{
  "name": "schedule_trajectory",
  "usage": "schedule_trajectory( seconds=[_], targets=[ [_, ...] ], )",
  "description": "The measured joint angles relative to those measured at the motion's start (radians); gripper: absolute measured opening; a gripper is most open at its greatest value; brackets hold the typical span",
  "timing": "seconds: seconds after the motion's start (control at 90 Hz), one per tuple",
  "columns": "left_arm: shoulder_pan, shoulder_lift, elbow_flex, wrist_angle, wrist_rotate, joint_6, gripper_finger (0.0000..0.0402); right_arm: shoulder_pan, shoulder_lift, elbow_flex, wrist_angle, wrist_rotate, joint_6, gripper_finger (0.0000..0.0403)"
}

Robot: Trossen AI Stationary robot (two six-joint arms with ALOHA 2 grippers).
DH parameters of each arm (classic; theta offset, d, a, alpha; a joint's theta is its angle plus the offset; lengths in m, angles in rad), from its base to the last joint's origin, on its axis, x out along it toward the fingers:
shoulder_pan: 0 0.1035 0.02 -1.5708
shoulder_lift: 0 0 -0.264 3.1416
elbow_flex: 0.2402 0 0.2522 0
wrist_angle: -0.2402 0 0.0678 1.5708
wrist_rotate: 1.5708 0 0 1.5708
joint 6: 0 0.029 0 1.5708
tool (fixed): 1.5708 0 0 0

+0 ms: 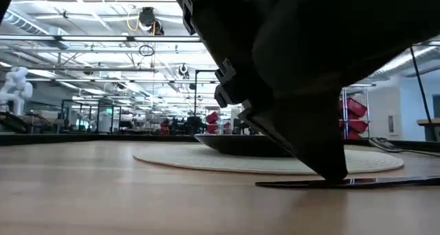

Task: Set table place
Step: Move the knife to the middle right of the table

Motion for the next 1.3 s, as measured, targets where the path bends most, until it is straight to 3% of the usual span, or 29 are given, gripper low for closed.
schedule_trajectory(
  seconds=[0.2, 0.589, 0.867, 1.0, 1.3],
  targets=[
    [-0.003, 0.002, -0.003, 0.015, -0.047, -0.026, 0.0001, 0.001, 0.002, 0.014, -0.012, -0.001, -0.028, 0.0068],
    [-0.015, 0.006, 0.000, 0.098, -0.144, -0.021, 0.0001, 0.001, 0.002, 0.015, -0.017, 0.000, 0.037, 0.0066],
    [-0.026, 0.012, 0.083, 0.217, -0.240, 0.232, 0.0007, 0.000, 0.002, 0.015, -0.013, 0.003, 0.203, 0.0066],
    [-0.015, 0.007, 0.088, 0.278, -0.212, 0.293, 0.0038, 0.000, 0.002, 0.015, -0.014, 0.000, 0.244, 0.0066],
    [0.013, 0.015, 0.059, 0.271, -0.208, 0.293, 0.0150, -0.001, 0.003, 0.013, 0.022, -0.009, 0.243, 0.0066]
  ],
)
